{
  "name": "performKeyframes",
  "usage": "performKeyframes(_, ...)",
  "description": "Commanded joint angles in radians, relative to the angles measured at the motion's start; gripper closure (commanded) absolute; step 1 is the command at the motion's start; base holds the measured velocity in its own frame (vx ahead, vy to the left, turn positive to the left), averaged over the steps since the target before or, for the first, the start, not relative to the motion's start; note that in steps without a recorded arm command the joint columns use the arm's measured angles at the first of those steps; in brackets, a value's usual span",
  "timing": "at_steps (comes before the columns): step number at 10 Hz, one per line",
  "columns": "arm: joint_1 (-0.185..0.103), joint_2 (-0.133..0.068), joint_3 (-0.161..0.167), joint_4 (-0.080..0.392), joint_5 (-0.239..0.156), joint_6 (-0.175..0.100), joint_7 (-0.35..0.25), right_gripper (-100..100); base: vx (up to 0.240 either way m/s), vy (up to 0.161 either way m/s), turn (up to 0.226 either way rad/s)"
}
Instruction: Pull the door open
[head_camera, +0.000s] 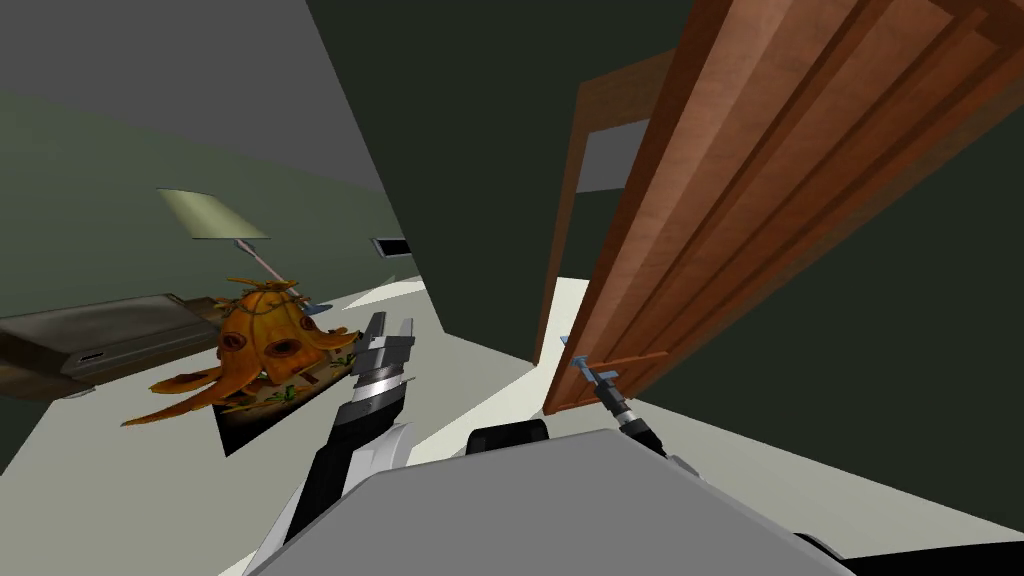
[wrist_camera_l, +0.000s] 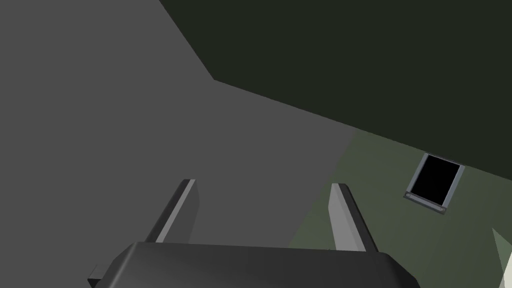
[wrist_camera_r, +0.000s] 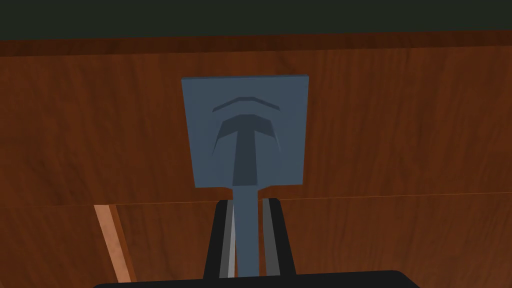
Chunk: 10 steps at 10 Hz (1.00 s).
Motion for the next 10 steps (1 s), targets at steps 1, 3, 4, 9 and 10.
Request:
performKeyframes(1,0.008,-0.005,-0.002,0.013,0.004,-0.023,-0.003,100,-0.228,-0.108,0.205)
performKeyframes(3,0.014,-0.010,-0.004,0.026,0.008,-0.045,-0.007,100,-0.233,-0.096,0.196)
performKeyframes(4,0.019,-0.014,-0.006,0.035,0.012,-0.062,-0.009,100,-0.302,-0.108,0.290)
performKeyframes(9,0.016,-0.022,-0.008,0.077,0.018,-0.104,-0.011,100,-0.183,-0.056,0.121)
performKeyframes(10,0.000,-0.016,0.006,0.078,0.004,-0.086,-0.002,100,-0.116,-0.049,0.124)
